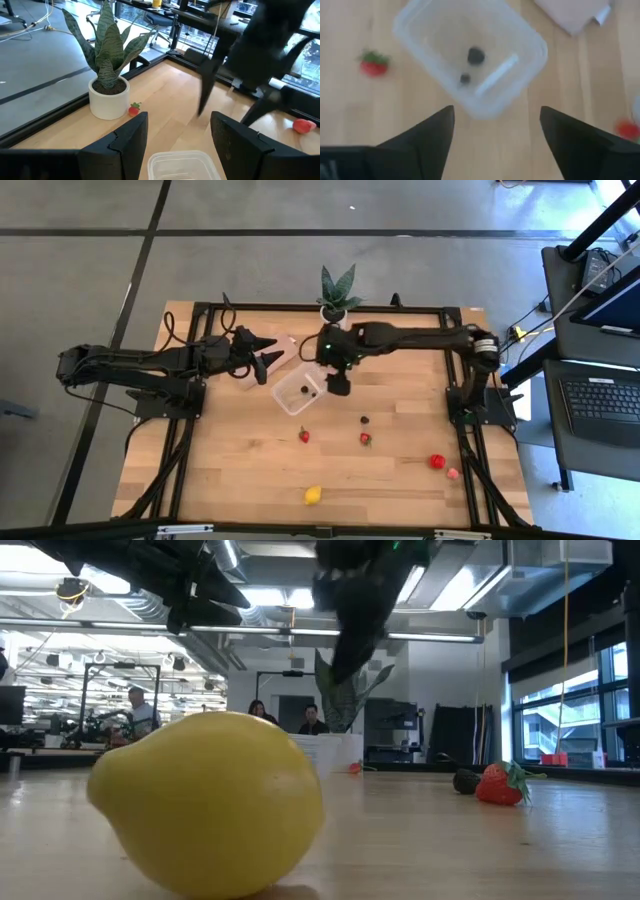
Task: Pick and placing Produce into tupperware
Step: Put the black mulberry into the transparent bin
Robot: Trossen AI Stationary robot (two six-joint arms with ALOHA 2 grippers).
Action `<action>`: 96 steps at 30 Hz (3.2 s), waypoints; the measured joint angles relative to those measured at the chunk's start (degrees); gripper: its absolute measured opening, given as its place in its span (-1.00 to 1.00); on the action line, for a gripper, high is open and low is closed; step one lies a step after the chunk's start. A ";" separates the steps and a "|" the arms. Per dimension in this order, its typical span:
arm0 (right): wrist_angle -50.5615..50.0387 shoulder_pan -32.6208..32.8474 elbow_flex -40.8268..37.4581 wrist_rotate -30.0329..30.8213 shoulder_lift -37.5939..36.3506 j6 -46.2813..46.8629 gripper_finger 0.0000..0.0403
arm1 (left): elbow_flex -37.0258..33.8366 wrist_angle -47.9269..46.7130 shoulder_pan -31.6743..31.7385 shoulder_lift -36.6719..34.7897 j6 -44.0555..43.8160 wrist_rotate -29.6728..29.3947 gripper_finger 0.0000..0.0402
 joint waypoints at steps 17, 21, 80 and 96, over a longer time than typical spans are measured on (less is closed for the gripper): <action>12.73 7.35 -36.81 1.55 -33.65 9.21 0.53 | 0.00 -0.34 -0.68 0.00 -0.02 0.00 0.03; 21.61 9.70 -45.88 1.51 -34.67 8.69 0.53 | 0.00 -0.39 -0.68 0.02 -0.02 0.00 0.03; 43.07 18.74 -54.49 9.05 -14.77 18.81 -0.27 | 0.00 -5.25 -0.67 0.04 -0.29 -0.01 0.03; 38.24 18.81 -51.16 7.71 -14.51 18.41 -0.50 | 0.00 -5.78 -0.66 0.04 -0.63 -0.02 0.03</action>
